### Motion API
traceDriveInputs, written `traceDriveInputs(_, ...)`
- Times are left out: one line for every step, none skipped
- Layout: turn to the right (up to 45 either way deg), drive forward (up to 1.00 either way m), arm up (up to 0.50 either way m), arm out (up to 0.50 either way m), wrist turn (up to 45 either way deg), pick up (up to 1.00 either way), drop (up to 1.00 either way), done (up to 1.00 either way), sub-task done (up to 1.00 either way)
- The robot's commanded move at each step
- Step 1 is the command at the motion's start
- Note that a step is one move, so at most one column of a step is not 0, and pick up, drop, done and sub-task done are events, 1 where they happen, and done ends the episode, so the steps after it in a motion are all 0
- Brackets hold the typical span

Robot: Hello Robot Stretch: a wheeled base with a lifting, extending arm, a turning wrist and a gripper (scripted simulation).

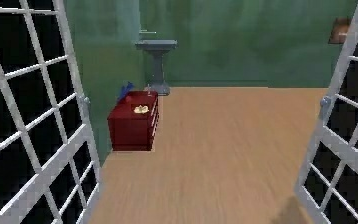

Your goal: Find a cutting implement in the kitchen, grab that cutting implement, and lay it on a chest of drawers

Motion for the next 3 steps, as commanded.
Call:
traceDriveInputs(0.0,1.00,0.00,0.00,0.0,0.00,0.00,0.00,0.00)
traceDriveInputs(0.0,0.50,0.00,0.00,0.0,0.00,0.00,0.00,0.00)
traceDriveInputs(45.0,0.00,0.00,0.00,0.0,0.00,0.00,0.00,0.00)
